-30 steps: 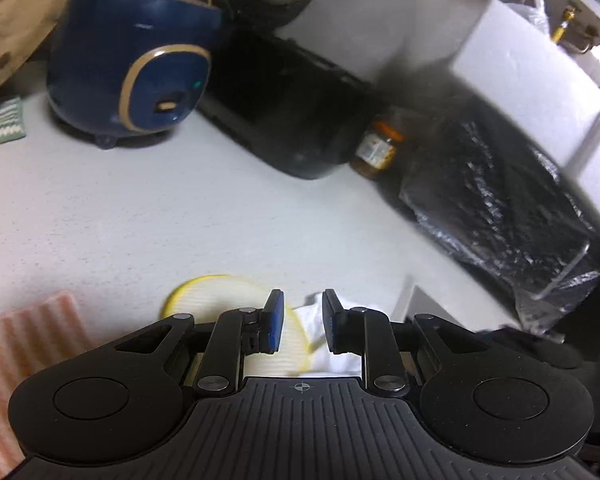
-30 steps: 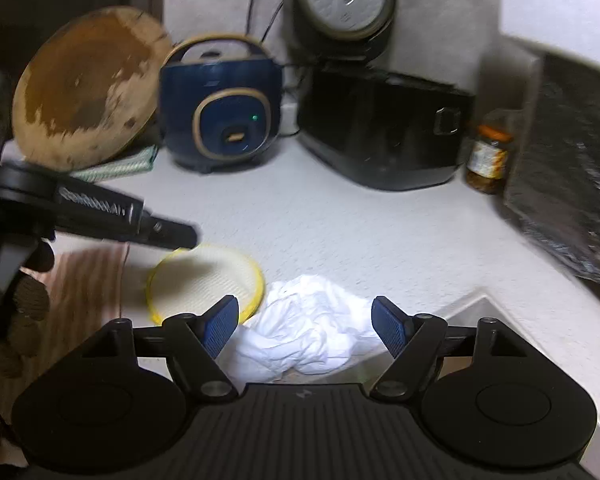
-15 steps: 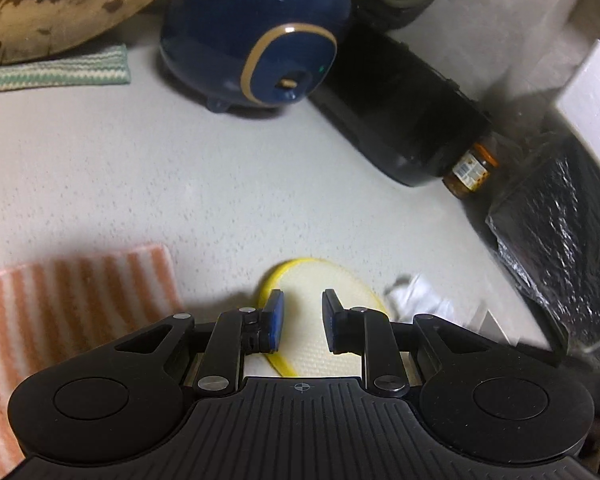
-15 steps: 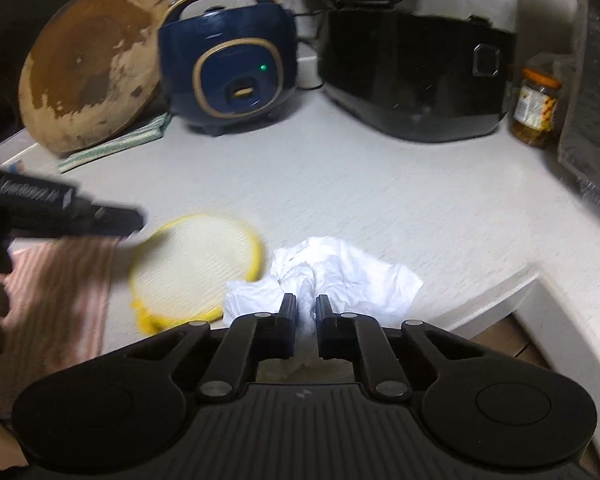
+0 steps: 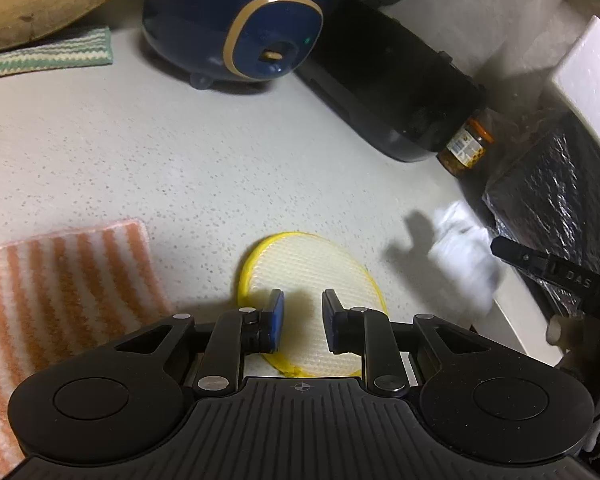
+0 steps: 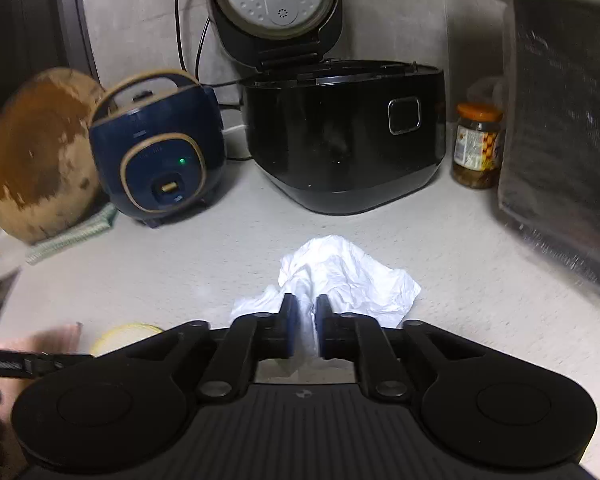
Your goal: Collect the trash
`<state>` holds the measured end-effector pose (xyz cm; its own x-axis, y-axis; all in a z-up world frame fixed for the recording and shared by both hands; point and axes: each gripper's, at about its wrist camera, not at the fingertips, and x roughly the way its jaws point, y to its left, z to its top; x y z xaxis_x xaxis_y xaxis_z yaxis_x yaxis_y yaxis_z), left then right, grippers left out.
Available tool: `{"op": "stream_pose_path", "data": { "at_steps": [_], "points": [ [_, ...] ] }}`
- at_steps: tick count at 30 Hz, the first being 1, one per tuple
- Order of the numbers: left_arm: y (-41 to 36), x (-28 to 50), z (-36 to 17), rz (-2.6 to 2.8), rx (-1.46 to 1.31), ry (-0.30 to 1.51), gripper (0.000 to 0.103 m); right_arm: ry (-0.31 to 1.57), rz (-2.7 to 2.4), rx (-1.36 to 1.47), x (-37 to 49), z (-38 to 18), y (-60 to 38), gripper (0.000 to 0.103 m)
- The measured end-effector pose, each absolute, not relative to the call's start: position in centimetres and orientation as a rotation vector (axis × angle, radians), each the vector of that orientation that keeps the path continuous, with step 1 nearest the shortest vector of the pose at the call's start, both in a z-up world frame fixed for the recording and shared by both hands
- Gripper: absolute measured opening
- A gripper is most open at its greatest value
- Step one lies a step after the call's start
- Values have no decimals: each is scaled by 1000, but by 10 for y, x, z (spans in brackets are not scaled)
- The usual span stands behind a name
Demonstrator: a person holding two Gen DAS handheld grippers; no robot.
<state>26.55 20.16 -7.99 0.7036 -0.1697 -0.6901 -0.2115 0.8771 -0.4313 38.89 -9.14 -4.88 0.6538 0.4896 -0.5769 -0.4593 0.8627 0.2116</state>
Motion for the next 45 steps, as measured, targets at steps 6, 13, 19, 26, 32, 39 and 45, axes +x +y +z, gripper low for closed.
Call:
{"op": "stream_pose_path", "data": {
  "at_steps": [6, 13, 19, 26, 32, 39, 45],
  "points": [
    [204, 268, -82, 14, -520, 797, 24, 678, 499, 61, 381, -57, -97, 58],
    [208, 266, -81, -19, -545, 777, 24, 674, 457, -42, 362, -64, -83, 64],
    [208, 264, -83, -5, -546, 805, 24, 634, 519, -146, 326, -72, -45, 73],
    [205, 260, -84, -32, -549, 828, 24, 669, 577, -270, 309, -100, -6, 73],
    [200, 260, -87, -74, -573, 848, 24, 683, 536, -244, 314, -102, -11, 73],
    [206, 260, -82, -43, -579, 810, 24, 680, 491, -209, 319, -100, -23, 73],
    [218, 258, -75, -3, -595, 771, 24, 662, 486, -139, 317, -93, -40, 73]
  ]
}}
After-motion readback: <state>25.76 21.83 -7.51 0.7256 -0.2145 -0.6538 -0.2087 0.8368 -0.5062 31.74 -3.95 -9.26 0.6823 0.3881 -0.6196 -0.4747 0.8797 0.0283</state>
